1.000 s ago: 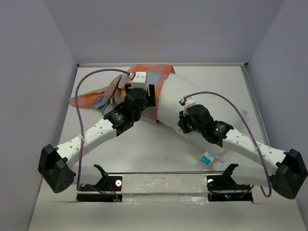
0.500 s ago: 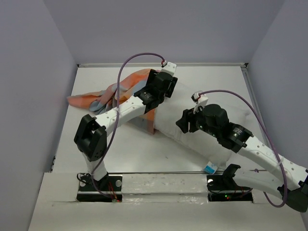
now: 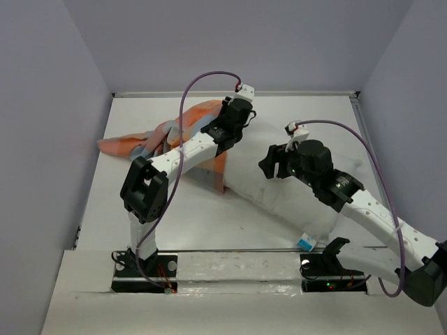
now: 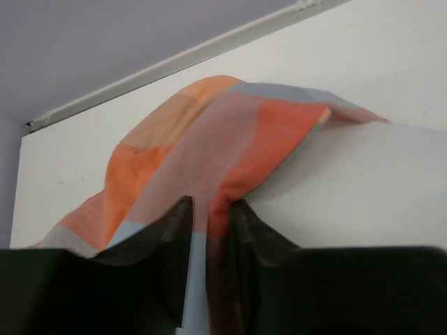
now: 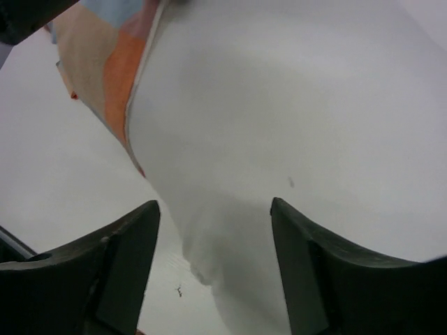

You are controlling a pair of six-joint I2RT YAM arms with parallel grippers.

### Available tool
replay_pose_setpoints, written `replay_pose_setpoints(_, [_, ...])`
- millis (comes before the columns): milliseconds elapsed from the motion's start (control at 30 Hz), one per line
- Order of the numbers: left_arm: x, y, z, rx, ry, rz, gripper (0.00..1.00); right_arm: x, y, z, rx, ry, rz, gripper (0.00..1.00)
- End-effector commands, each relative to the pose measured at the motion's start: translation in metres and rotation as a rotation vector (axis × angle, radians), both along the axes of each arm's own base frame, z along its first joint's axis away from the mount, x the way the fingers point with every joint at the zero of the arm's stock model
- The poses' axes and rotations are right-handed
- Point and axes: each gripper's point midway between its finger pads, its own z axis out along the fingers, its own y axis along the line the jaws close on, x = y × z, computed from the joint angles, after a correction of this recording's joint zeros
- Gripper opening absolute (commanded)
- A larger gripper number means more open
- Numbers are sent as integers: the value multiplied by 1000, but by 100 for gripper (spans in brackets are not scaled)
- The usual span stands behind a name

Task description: Put the pillow into the pillowcase

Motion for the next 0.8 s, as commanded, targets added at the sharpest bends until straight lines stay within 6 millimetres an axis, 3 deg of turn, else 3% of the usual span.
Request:
replay_pose_setpoints(0, [8, 11, 50, -95, -123, 43, 23, 43, -2, 41, 91, -109, -2, 84])
replay_pose_setpoints(33, [6, 9, 57, -132, -134, 27, 12, 49, 0, 41, 75, -111, 24, 87])
replay_pose_setpoints(67, [1, 3, 72, -203, -153, -7, 8, 64, 3, 26, -11, -108, 31, 90])
replay_pose_setpoints(100, [-2, 0, 79, -241, -155, -28, 5, 75, 6, 36, -38, -146, 35, 96])
replay_pose_setpoints(133, [-6, -3, 87, -280, -158, -53, 2, 85, 10, 32, -78, -152, 48, 97])
replay_pose_setpoints(167, [-15, -12, 96, -346, -152, -113, 0, 104, 14, 9, -169, -130, 55, 98])
replay_pose_setpoints(200, [-19, -17, 100, -372, -147, -146, 0, 114, 21, 17, -189, -150, 77, 99])
replay_pose_setpoints(267, [-31, -29, 111, -460, -130, -219, 0, 126, 36, 0, -219, -126, 137, 99])
replay_pose_setpoints(300, [-35, -33, 115, -485, -125, -244, 0, 129, 47, -27, -238, -61, 185, 97])
replay_pose_setpoints(367, [-42, -40, 121, -526, -116, -289, 0, 116, 71, -43, -177, 4, 323, 89])
replay_pose_setpoints(400, [-48, -48, 127, -566, -102, -338, 0, 109, 78, -51, -139, 44, 354, 72])
replay_pose_setpoints(433, [-51, -52, 130, -589, -96, -359, 0, 104, 90, -38, -32, 36, 371, 60])
replay_pose_setpoints(467, [-55, -57, 135, -617, -90, -386, 0, 81, 101, -47, 52, 78, 464, 45])
replay_pose_setpoints(500, [-62, -66, 142, -648, -78, -440, 0, 73, 106, -38, 120, 61, 492, 14])
replay_pose_setpoints(533, [-65, -71, 146, -692, -66, -457, 0, 64, 116, 0, 234, -25, 520, 3])
replay_pose_setpoints(567, [-69, -75, 151, -720, -59, -476, 0, 47, 119, 0, 279, -25, 565, 0])
replay_pose_setpoints(667, [-90, -84, 172, -842, -22, -550, 0, 15, 127, 60, 369, -234, 642, 0])
replay_pose_setpoints(700, [-90, -85, 171, -868, -9, -542, 0, 8, 124, 71, 382, -255, 658, 0])
replay_pose_setpoints(733, [-101, -85, 183, -928, 4, -559, 0, -4, 121, 93, 430, -330, 692, 0])
replay_pose_setpoints(767, [-108, -85, 188, -961, 16, -565, 0, -5, 121, 98, 451, -355, 695, 0])
